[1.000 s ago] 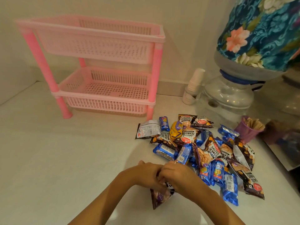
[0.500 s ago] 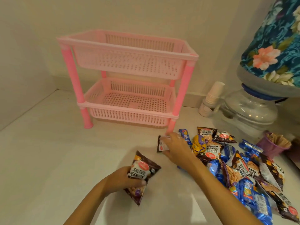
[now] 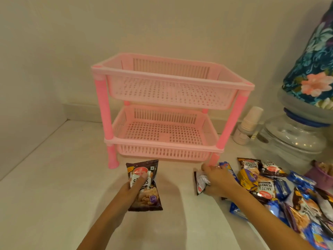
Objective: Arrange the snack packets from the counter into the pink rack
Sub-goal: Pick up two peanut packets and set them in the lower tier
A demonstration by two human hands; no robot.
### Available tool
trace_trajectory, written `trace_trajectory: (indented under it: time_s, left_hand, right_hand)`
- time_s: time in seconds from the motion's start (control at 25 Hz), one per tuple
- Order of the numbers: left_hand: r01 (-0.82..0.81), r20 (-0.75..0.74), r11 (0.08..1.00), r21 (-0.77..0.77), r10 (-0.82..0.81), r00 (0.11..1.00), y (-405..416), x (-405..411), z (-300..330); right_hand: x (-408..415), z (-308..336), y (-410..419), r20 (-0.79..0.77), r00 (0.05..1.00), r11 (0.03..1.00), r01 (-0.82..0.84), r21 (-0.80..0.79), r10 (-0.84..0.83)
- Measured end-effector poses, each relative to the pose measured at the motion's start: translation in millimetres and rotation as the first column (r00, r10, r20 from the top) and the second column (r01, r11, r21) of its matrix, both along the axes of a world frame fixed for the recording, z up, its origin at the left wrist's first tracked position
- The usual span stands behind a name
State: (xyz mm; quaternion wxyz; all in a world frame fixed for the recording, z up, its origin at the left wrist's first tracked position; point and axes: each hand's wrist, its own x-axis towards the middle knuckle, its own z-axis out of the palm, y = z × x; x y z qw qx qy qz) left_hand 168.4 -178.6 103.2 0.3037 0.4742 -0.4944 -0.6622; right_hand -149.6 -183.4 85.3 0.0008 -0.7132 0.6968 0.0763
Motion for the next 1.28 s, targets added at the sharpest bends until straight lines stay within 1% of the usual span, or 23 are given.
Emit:
trace_trajectory:
  time_s: [0.04, 0.08, 0.12, 0.16, 0.2, 0.24, 0.28, 0.36, 0.48, 0.56, 0.6, 0.68, 0.72, 0.76, 0.8, 0.84, 0.92, 1.0, 1.04, 1.08, 1.16, 1.2, 1.28]
  left_hand:
    - [-0.005, 0.004, 0.999, -0.036, 0.005, 1.0, -10, 3, 9]
    - [-0.012, 0.003, 0.997, -0.079, 0.013, 1.0, -22, 4, 19]
    - [-0.031, -0.011, 0.991, -0.126, 0.03, 0.999, -36, 4, 28]
    - [-0.061, -0.029, 0.983, -0.175, 0.057, 0.998, -54, 3, 37]
    - [-0.097, -0.036, 0.968, -0.23, 0.091, 0.995, -73, 1, 47]
    - [-0.129, -0.03, 0.95, -0.285, 0.126, 0.992, -94, -3, 57]
    - [-0.148, -0.007, 0.934, -0.326, 0.155, 0.988, -116, -8, 66]
    - [-0.145, 0.112, 0.929, -0.342, 0.193, 0.975, -167, -17, 77]
    - [-0.039, 0.354, 0.95, -0.309, 0.153, 0.923, -230, -32, 76]
    - [0.033, 0.489, 0.95, -0.31, 0.13, 0.863, -254, -37, 66]
    - [0.063, 0.554, 0.947, -0.316, 0.131, 0.822, -262, -38, 59]
    - [0.101, 0.635, 0.943, -0.316, 0.131, 0.761, -273, -40, 43]
    - [0.12, 0.666, 0.946, -0.302, 0.12, 0.736, -276, -41, 35]
    - [0.144, 0.706, 0.943, -0.299, 0.117, 0.699, -277, -42, 29]
    - [0.186, 0.769, 0.935, -0.303, 0.125, 0.627, -277, -41, 22]
    - [0.253, 0.84, 0.915, -0.315, 0.145, 0.523, -277, -40, 16]
    - [0.438, 0.931, 0.846, -0.303, 0.164, 0.327, -275, -37, 9]
    - [0.597, 0.971, 0.774, -0.213, 0.102, 0.216, -278, -33, 5]
    - [0.632, 0.982, 0.759, -0.157, 0.052, 0.181, -280, -32, 1]
    - [0.64, 0.987, 0.761, -0.104, 0.002, 0.159, -281, -32, -2]
    - [0.648, 0.99, 0.761, -0.042, -0.056, 0.13, -284, -31, -9]
    - [0.661, 0.992, 0.75, -0.028, -0.061, 0.11, -283, -32, -13]
    - [0.681, 0.995, 0.732, -0.022, -0.051, 0.087, -281, -31, -17]
  right_hand:
    - [11, 13, 1, 0.233, 0.972, 1.0, 0.026, -0.007, -0.023]
    - [24, 29, 0, 0.481, 0.875, 0.998, 0.055, 0.012, -0.054]
    - [35, 44, -4, 0.676, 0.733, 0.997, 0.074, 0.034, -0.077]
    - [46, 58, -10, 0.811, 0.579, 0.996, 0.082, 0.045, -0.085]
    - [55, 71, -19, 0.884, 0.461, 0.994, 0.101, 0.033, -0.076]
    - [63, 82, -29, 0.918, 0.394, 0.991, 0.134, -0.003, -0.05]
    - [70, 91, -43, 0.926, 0.376, 0.981, 0.187, -0.052, -0.023]
    - [82, 104, -77, 0.913, 0.407, 0.947, 0.303, -0.106, -0.028]
    - [88, 101, -134, 0.888, 0.425, 0.92, 0.392, -0.004, -0.177]
    - [89, 86, -169, 0.828, 0.478, 0.915, 0.393, 0.096, -0.292]
    - [88, 77, -184, 0.812, 0.474, 0.906, 0.396, 0.149, -0.34]
    - [89, 60, -208, 0.839, 0.364, 0.869, 0.438, 0.229, -0.405]
    - [89, 51, -219, 0.854, 0.321, 0.848, 0.48, 0.227, -0.41]
    - [91, 45, -226, 0.856, 0.323, 0.837, 0.51, 0.201, -0.403]
    - [93, 41, -230, 0.839, 0.37, 0.841, 0.512, 0.174, -0.398]
    - [96, 37, -231, 0.806, 0.443, 0.862, 0.483, 0.154, -0.392]
    - [96, 31, -228, 0.674, 0.66, 0.908, 0.418, 0.038, -0.332]
    - [97, 30, -224, 0.464, 0.864, 0.911, 0.333, -0.242, -0.193]
    - [99, 31, -225, 0.383, 0.917, 0.921, 0.243, -0.305, -0.114]
    - [103, 34, -224, 0.331, 0.942, 0.955, 0.149, -0.256, -0.058]
    - [111, 31, -226, 0.261, 0.963, 0.996, 0.042, 0.076, -0.061]
    - [114, 27, -226, 0.219, 0.972, 0.969, 0.025, 0.244, -0.081]
    - [118, 24, -225, 0.132, 0.99, 0.893, -0.007, 0.449, -0.059]
